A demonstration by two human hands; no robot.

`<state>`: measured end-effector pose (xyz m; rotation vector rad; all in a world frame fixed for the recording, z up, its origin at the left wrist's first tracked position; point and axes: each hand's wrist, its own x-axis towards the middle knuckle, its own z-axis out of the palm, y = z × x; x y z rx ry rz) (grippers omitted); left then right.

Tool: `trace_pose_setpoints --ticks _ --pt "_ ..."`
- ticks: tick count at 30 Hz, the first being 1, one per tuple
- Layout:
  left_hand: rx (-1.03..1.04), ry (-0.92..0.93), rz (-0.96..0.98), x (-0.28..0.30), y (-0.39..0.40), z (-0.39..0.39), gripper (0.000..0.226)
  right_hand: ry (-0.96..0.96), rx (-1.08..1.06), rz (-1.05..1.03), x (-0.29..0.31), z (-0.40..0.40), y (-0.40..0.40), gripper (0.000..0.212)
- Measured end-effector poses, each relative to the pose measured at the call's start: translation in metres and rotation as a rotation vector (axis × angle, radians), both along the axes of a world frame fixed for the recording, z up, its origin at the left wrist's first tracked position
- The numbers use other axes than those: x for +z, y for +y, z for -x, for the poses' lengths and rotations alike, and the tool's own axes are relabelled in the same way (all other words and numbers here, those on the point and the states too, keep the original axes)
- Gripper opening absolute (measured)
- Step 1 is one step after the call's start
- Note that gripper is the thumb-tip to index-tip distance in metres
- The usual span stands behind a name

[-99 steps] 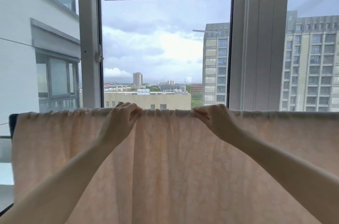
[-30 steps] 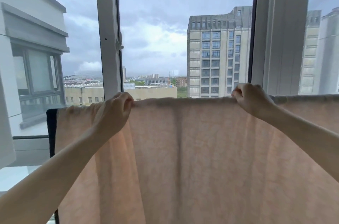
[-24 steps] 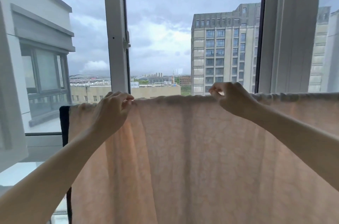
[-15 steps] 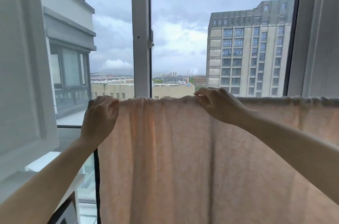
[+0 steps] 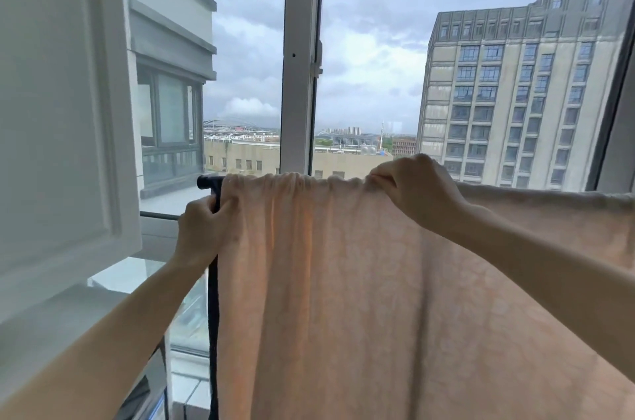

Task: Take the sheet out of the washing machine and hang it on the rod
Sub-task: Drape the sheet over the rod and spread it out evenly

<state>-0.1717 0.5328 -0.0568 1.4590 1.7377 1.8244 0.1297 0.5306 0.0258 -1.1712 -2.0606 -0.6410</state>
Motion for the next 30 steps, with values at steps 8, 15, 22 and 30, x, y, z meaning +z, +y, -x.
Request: trace_pose_setpoints --ticks 8,15,22,30 --pt "-0.242 -0.255 0.030 0.022 -0.007 -0.045 0.034 -0.031 0.120 0.020 0.000 0.037 0.007 0.025" --pt "-0.307 -0.271 0.141 0.033 -0.012 -0.074 0.023 -0.019 0.203 0.052 -0.001 0.060 0.017 0.023" --pt "-0.310 -0.305 0.095 0.039 -0.011 -0.072 0.009 0.010 0.167 0.036 0.001 0.032 0.015 0.028" --pt "-0.386 -0.481 -0.024 0.056 -0.012 -0.058 0.006 -0.102 0.156 0.010 0.002 0.039 0.010 0.032"
